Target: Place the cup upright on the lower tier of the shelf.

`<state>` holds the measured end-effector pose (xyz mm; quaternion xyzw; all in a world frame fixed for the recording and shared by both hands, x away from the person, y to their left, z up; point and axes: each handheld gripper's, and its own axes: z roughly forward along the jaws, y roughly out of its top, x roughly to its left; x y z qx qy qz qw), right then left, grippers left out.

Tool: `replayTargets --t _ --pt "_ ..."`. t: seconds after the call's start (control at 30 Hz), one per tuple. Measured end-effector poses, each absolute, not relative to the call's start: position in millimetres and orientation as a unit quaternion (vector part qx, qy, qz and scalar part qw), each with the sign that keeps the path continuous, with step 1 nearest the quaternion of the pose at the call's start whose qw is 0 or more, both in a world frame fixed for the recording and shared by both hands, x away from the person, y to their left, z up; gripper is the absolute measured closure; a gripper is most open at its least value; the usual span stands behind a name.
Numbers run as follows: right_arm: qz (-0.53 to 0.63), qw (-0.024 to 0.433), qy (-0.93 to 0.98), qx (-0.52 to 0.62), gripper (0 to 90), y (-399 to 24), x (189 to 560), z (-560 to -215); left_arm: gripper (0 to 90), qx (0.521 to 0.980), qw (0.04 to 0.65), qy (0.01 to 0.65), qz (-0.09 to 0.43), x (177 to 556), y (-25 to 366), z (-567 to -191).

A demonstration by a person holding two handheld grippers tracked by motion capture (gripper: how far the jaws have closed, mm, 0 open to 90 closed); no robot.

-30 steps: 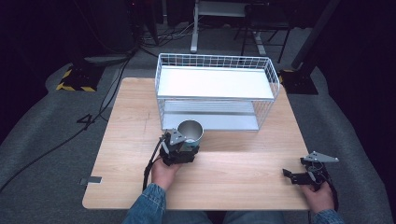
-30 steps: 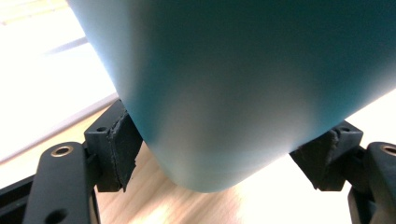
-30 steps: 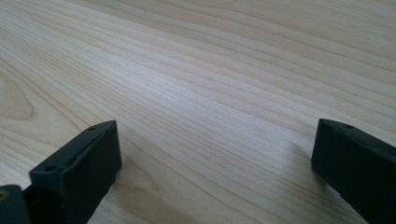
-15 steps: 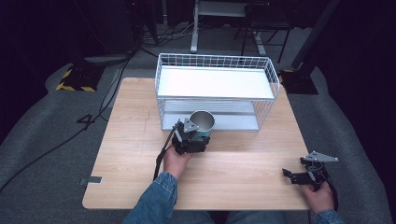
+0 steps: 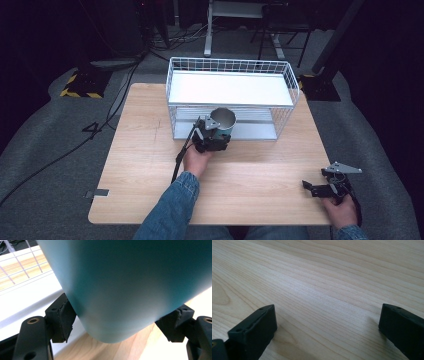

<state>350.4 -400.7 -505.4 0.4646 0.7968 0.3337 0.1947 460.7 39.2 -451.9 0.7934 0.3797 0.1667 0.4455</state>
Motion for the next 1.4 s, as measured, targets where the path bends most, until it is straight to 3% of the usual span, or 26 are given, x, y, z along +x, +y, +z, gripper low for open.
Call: replayTargets --t 0.87,1.4 --pt "0.333 0.196 0.796 0.465 1.7 -400.3 350.6 -505.4 24.5 0.757 0.450 0.425 0.210 512.1 8.9 -475.0" --pt "0.333 0.196 0.797 0.465 1.7 -400.3 350.6 -505.4 24.4 0.756 0.431 0.449 0.205 525.3 6.5 -488.3"
